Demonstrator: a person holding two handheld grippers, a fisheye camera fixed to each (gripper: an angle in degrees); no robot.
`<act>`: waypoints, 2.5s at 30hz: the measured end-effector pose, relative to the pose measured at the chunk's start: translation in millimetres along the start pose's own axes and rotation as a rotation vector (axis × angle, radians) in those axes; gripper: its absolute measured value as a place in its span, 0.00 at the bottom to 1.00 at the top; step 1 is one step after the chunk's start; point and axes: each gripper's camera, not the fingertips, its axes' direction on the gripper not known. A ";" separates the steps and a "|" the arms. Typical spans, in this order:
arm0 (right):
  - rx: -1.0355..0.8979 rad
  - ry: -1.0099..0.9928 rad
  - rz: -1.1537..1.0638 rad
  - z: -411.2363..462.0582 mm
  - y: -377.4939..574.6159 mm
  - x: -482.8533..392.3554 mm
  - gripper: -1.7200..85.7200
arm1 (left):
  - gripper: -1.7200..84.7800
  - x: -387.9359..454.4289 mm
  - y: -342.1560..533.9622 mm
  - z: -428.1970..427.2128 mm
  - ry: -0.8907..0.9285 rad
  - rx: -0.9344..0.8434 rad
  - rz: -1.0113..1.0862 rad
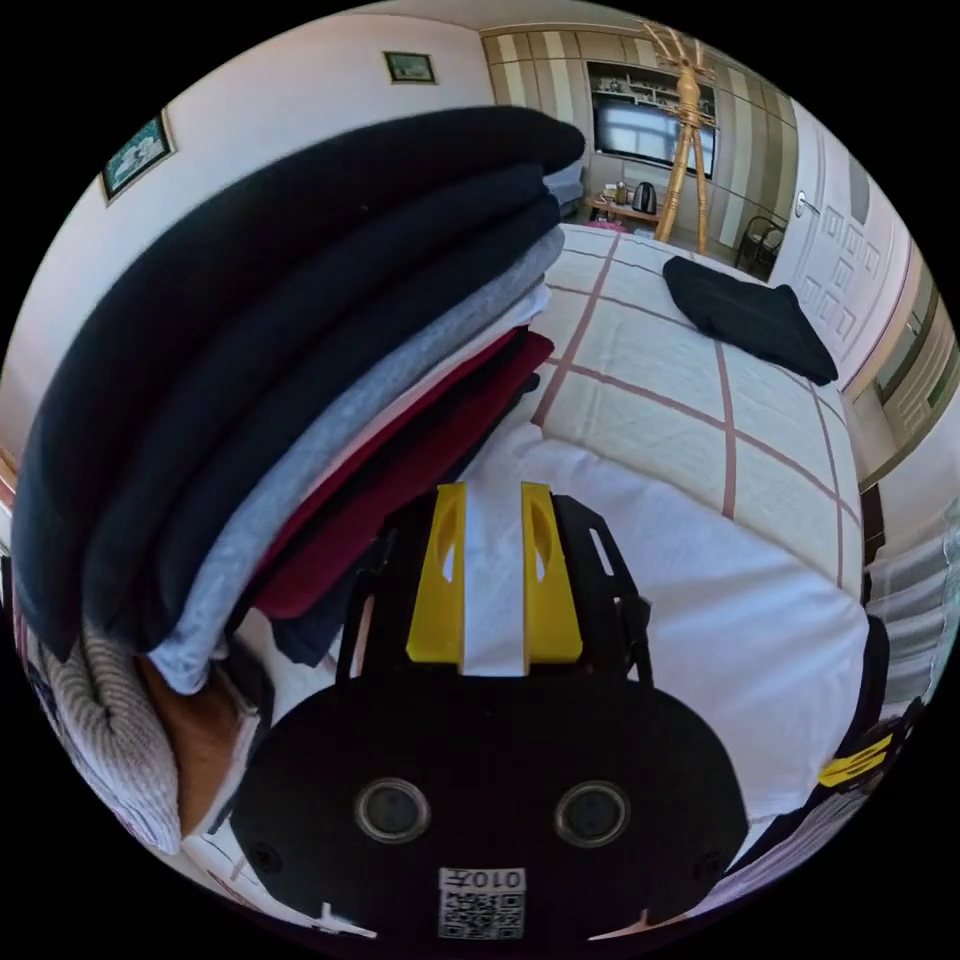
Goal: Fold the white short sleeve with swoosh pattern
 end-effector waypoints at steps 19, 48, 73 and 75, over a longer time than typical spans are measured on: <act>-0.023 0.210 0.166 -44.6 53.5 70.8 0.09 | 0.18 110.9 159.2 -50.2 -0.035 0.181 0.157; -0.126 0.116 0.068 -52.1 78.4 90.0 0.06 | 0.20 418.3 506.2 -20.2 -0.323 0.118 1.026; -0.132 0.075 0.046 -111.7 124.7 101.1 0.06 | 0.16 442.7 550.2 -10.1 -0.499 0.255 1.023; -0.131 0.072 0.049 -114.0 130.4 103.4 0.06 | 0.12 445.7 550.5 -6.6 -0.485 0.248 1.072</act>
